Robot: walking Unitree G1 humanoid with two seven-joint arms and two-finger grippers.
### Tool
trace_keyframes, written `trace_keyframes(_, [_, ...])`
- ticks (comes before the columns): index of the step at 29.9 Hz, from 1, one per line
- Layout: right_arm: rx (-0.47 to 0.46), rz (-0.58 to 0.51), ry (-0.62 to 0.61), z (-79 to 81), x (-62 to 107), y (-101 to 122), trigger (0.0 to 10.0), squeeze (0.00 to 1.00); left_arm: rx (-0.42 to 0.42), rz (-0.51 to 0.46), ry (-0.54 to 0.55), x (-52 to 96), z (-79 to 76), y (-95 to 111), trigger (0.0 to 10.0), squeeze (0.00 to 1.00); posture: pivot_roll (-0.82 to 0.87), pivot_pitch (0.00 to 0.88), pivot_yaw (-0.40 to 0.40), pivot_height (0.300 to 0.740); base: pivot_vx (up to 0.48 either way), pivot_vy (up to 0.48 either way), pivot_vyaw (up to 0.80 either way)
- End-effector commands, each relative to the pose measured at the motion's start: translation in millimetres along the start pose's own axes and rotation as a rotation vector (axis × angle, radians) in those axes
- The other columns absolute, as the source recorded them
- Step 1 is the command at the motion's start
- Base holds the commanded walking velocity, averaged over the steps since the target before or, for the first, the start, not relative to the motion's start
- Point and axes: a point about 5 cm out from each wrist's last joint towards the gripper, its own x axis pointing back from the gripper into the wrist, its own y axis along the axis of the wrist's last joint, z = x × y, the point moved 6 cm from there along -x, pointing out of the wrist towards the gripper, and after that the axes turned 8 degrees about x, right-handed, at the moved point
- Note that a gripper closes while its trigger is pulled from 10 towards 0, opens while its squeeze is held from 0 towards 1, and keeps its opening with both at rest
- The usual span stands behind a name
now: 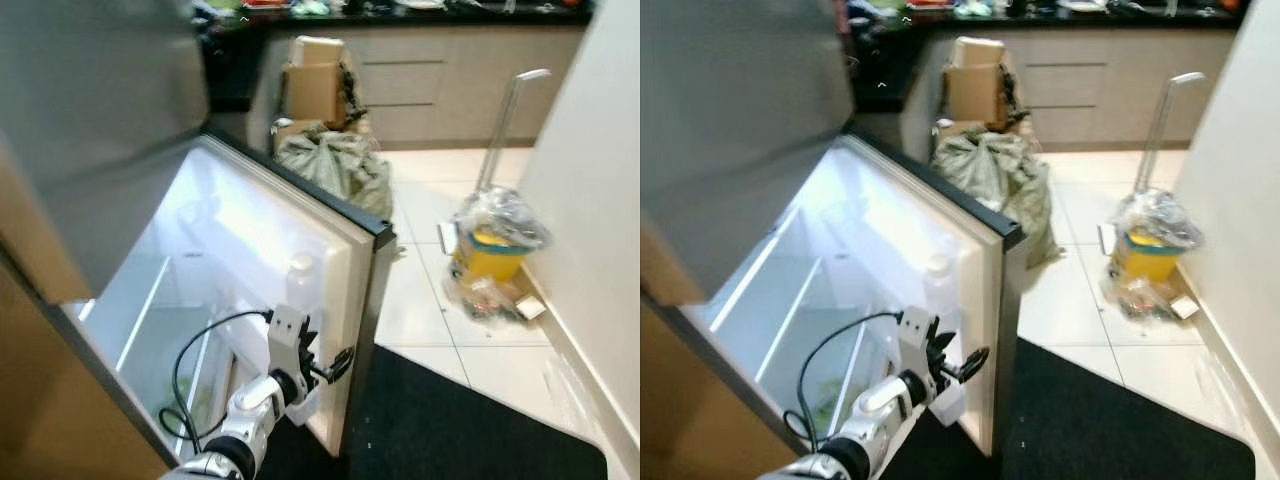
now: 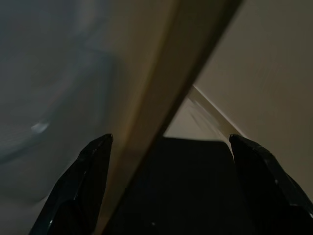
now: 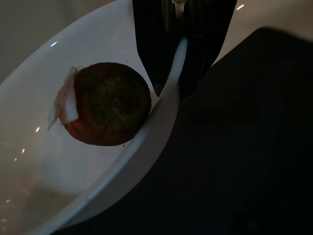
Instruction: Restocking fridge
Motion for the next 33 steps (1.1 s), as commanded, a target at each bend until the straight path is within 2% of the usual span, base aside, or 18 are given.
trace_keyframes(1, [-0.015, 0.006, -0.003, -0.7, 0.0, -2.2, 10.0, 0.00, 0.005, 0.004, -0.022, -1.2, -5.9, -3.5, 10.0, 0.00, -0.18, 0.046, 0.065, 0.740, 0.000, 0.000, -0.80])
trace_keyframes(5, [-0.015, 0.004, -0.002, -0.6, 0.0, -1.6, 10.0, 0.00, -0.004, 0.014, -0.021, -0.2, -5.4, -5.5, 10.0, 0.00, -0.18, 0.046, 0.066, 0.740, 0.000, 0.000, -0.75])
trace_keyframes(16, [-0.017, -0.021, -0.001, -0.3, 0.0, 4.2, 10.0, 0.00, -0.009, 0.047, -0.001, 2.2, -1.9, -12.3, 10.0, 0.00, -0.18, 0.045, 0.066, 0.740, 0.000, 0.000, 0.00])
trace_keyframes(33, [-0.016, -0.024, 0.001, 0.2, 0.0, 4.7, 10.0, 0.00, -0.001, 0.039, -0.002, 0.1, -2.9, -9.4, 10.0, 0.00, -0.18, 0.042, 0.067, 0.740, 0.000, 0.000, 0.00])
